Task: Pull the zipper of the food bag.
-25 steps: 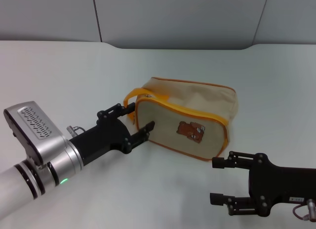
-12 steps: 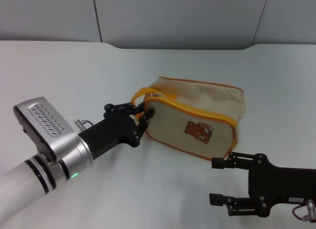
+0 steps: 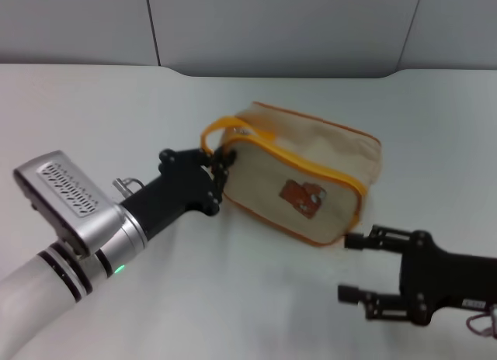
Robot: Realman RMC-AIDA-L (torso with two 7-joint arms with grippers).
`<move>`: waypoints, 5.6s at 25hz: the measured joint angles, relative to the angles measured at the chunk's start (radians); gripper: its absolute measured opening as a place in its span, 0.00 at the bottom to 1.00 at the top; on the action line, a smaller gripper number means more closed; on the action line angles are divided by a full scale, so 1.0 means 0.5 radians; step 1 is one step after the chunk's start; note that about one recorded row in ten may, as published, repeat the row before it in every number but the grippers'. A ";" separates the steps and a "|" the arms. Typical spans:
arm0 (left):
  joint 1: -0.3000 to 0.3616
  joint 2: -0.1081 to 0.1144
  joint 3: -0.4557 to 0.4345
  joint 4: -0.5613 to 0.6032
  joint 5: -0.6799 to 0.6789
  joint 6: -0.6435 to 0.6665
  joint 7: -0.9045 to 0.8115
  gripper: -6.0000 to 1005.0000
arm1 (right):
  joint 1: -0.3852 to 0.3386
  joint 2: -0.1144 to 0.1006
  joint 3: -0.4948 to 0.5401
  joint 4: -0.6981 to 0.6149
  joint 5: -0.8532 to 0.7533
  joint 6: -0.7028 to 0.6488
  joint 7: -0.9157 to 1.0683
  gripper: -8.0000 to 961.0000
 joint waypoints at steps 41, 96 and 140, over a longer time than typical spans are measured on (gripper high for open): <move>-0.069 0.011 -0.029 0.250 0.016 0.669 0.407 0.05 | 0.550 0.038 0.783 1.219 0.512 0.942 -2.252 0.79; -0.040 0.010 -0.004 0.241 0.001 0.646 0.388 0.05 | 0.000 0.038 1.000 1.312 0.435 0.893 -2.749 0.02; 0.394 0.025 1.135 1.122 0.007 1.565 -1.199 0.80 | 0.048 -0.045 -0.397 0.017 0.156 -0.152 -0.169 0.82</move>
